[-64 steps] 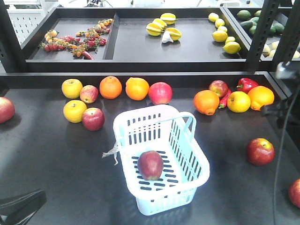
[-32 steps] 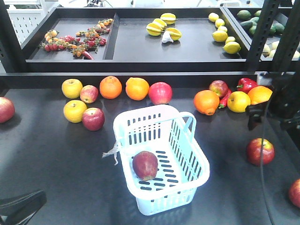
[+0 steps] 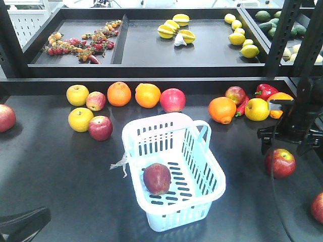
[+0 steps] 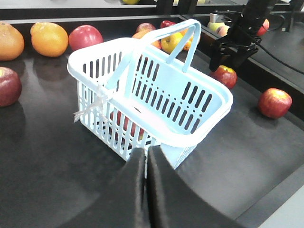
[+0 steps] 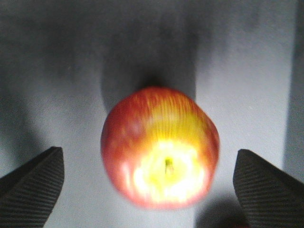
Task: Pick three apples into basket with both arms
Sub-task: 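Move the right gripper to a second red apple and grasp it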
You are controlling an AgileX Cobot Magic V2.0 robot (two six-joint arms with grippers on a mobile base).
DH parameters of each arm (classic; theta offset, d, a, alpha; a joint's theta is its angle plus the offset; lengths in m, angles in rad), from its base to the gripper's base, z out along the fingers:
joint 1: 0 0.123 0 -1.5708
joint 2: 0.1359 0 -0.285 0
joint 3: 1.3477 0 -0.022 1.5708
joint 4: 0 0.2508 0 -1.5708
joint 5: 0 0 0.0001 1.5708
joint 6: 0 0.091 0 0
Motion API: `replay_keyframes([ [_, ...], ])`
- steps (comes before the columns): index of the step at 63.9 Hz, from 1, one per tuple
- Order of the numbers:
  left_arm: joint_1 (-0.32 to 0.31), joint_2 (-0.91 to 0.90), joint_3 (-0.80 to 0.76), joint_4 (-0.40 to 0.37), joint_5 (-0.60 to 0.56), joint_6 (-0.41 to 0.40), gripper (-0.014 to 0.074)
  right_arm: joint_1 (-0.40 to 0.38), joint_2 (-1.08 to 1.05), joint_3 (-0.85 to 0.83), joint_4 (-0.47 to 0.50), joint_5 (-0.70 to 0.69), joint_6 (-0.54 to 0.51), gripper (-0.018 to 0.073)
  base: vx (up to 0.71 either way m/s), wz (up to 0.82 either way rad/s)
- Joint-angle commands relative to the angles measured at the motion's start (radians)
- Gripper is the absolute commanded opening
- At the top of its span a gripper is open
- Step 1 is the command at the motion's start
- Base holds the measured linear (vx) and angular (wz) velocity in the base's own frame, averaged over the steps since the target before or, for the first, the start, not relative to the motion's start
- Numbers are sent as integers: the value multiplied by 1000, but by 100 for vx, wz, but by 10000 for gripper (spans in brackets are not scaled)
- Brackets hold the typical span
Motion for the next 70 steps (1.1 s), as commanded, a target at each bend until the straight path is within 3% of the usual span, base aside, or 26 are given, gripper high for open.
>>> replay_keyframes([
  [1,1,2,-25,-12,-55,-6,-8,-8,-29,-39,-10,-1,3,687,0,0],
  [16,1,2,-25,-12,-55,-6,-8,-8,31,-39,-16,-7,4,657,0,0],
  [25,1,2,-25,-12,-55,-6,-8,-8,28,-39,-20,-8,10,554,0,0],
  [48,1,2,-25,-13,-55,-6,-6,-8,-55,-39,-7,26,19,-11,0,0],
  [55,1,2,-25,-13,-55,-6,-6,-8,-133,-38,43,65,-13,-10,0,0],
  [70,1,2,-25,-13,-55,-6,-6,-6,-305,-36,244,189,-114,-7,0,0],
])
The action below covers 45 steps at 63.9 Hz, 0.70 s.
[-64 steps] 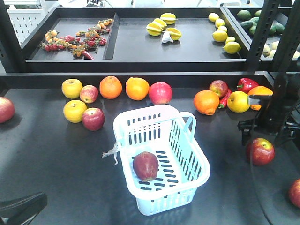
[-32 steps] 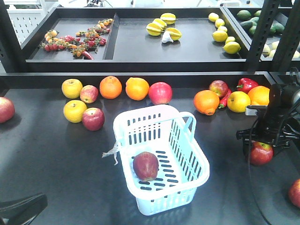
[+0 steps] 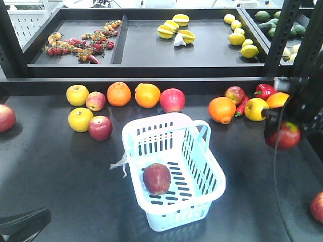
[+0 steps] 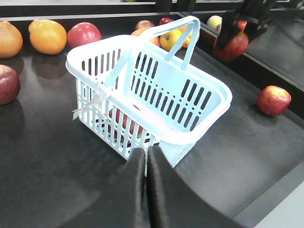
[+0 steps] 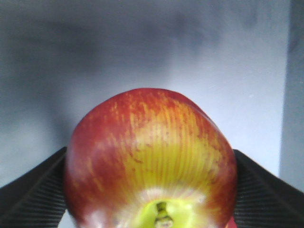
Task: Pick three apples into basket with both arms
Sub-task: 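Move the right gripper to a second red apple and grasp it, then carry the second apple over the basket and release it with the right gripper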
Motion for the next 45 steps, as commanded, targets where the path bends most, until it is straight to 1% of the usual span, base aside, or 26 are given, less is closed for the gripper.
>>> replay_keyframes([
  [1,1,2,-25,-13,-61,-6,-6,-2,-127,-24,105,53,-51,-7,0,0],
  [7,1,2,-25,-13,-61,-6,-6,0,-191,-23,200,102,-95,-5,0,0],
  [10,1,2,-25,-13,-61,-6,-6,11,-225,-17,232,118,-110,-4,0,0],
  [18,1,2,-25,-13,-61,-6,-6,62,-330,58,239,118,-117,-4,0,0],
  [27,1,2,-25,-13,-61,-6,-6,164,-427,210,240,88,-128,-4,0,0],
  [34,1,2,-25,-13,-61,-6,-6,256,-474,313,245,-4,-134,-4,0,0],
  [45,1,2,-25,-13,-61,-6,-6,399,-473,377,268,-139,-124,-4,0,0],
])
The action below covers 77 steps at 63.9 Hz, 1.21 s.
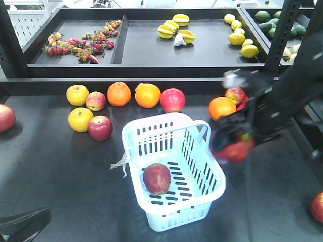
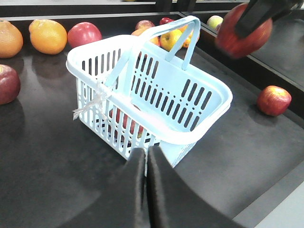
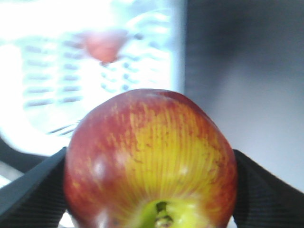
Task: Pick three apples into basket with both arms
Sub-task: 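Carry the second apple over the basket and release it with the right gripper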
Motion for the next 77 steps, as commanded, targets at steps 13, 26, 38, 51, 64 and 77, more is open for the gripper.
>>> replay_keyframes([
  [13,1,2,-25,-13,-62,-6,-6,185,37,9,50,-221,1,-4,0,0],
  [26,1,2,-25,-13,-61,-6,-6,246,109,9,64,-322,-2,-4,0,0],
  [38,1,2,-25,-13,-59,-6,-6,262,143,9,73,-339,-17,20,0,0],
  [51,1,2,-25,-13,-46,-6,-6,262,147,9,86,-365,-44,198,0,0],
  [64,1,2,-25,-13,-41,-6,-6,262,147,9,90,-380,-47,502,0,0],
  [77,1,2,-25,-13,-40,-6,-6,262,147,9,89,-385,-47,668,0,0],
])
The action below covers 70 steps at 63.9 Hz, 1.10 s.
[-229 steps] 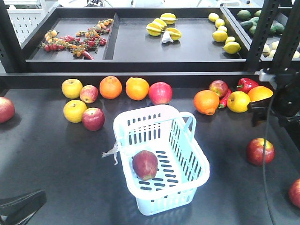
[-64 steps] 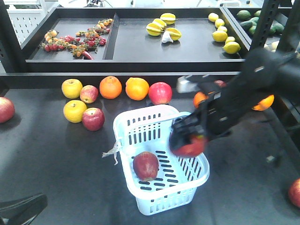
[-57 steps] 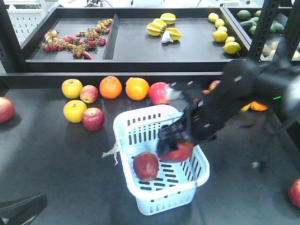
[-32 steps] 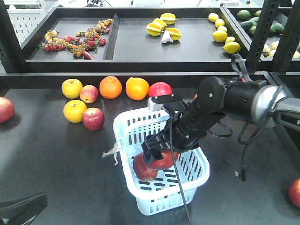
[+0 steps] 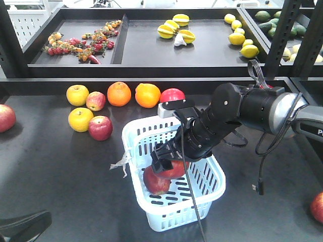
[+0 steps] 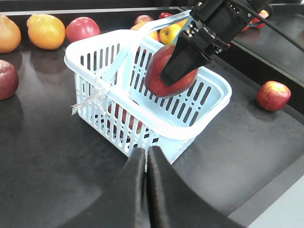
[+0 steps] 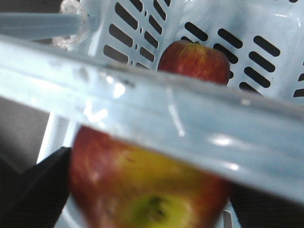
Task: Pick three apples into basket with both arms
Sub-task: 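Carry the second apple over the basket and release it with the right gripper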
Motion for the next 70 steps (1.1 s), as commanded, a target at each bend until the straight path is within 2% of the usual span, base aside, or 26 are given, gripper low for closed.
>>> replay_keyframes([
  [1,1,2,-25,-13,-58,-6,-6,-1,-51,-26,22,-32,-11,669,0,0],
  [19,1,2,-25,-13,-58,-6,-6,-1,-51,-26,20,-35,-11,641,0,0],
  [30,1,2,-25,-13,-58,-6,-6,-1,-51,-26,15,-1,-8,540,0,0],
  [40,1,2,-25,-13,-58,-6,-6,-1,-61,-26,-34,64,29,326,0,0],
  [51,1,2,-25,-13,-58,-6,-6,-2,-122,-26,-117,92,86,-12,0,0],
  [62,1,2,-25,-13,-57,-6,-6,-5,-217,-26,-164,167,96,-9,0,0],
  [70,1,2,-25,-13,-57,-6,-6,-59,-312,-26,-205,217,126,-9,0,0],
])
